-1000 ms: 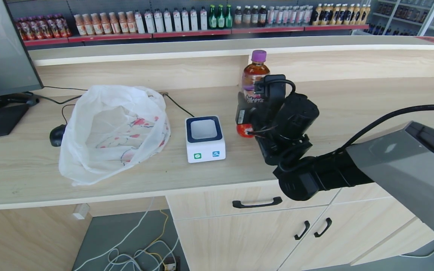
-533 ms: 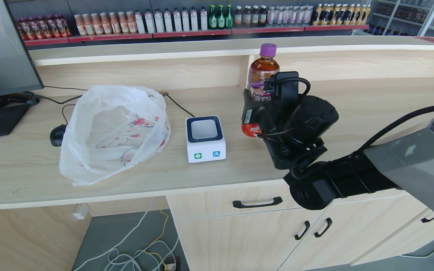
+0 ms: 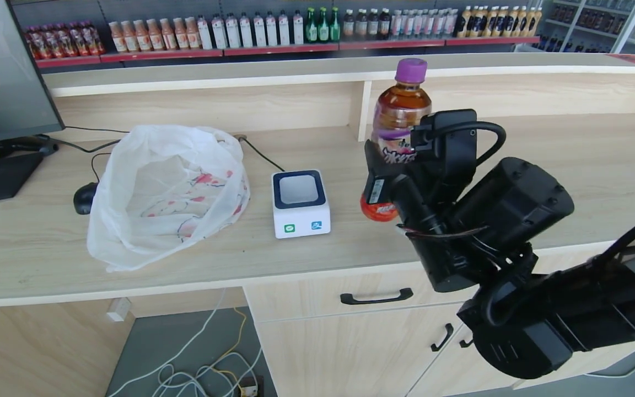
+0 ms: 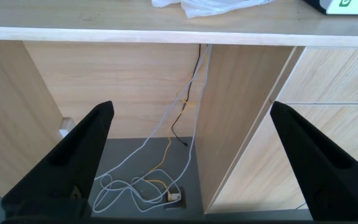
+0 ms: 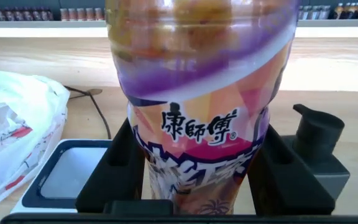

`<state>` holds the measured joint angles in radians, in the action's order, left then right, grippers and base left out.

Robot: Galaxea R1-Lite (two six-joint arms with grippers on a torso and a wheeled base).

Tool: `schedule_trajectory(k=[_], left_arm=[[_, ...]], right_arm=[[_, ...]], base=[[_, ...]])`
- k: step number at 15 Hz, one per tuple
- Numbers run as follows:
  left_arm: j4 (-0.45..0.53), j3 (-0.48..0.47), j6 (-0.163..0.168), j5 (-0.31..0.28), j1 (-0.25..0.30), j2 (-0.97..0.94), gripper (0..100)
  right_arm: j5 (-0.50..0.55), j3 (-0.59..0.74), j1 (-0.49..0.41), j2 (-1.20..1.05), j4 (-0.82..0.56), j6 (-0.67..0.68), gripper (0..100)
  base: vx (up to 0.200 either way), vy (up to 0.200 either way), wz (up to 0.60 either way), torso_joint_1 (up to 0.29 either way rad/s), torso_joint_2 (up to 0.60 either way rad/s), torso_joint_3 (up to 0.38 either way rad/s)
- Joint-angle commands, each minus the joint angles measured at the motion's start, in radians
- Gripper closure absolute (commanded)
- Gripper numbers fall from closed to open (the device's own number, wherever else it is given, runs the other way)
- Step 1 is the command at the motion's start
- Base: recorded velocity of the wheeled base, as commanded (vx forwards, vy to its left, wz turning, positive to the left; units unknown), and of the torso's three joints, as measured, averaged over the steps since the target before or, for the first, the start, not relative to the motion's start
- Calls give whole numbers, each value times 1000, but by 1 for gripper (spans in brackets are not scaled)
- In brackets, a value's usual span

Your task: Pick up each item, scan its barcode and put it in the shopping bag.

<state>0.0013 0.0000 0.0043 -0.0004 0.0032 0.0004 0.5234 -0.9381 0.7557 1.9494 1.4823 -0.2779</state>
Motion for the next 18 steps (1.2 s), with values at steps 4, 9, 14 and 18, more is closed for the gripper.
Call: schedule_trajectory(k=[4,9,14,18], left_arm=[[0,0,0,0,0,0,0],[0,0,0,-1,0,0,0],[0,0,0,0,0,0,0],[0,0,0,0,0,0,0]], right_arm=[[40,274,97,-122,88,-29,100],[73,413,183,-190,88,-29,100],[116,558,300,-259,88,-34,100],[142,567,378,-260,88,-35,100]], base=[[0,0,0,0,0,0],[0,0,0,0,0,0],[0,0,0,0,0,0],[0,0,0,0,0,0]])
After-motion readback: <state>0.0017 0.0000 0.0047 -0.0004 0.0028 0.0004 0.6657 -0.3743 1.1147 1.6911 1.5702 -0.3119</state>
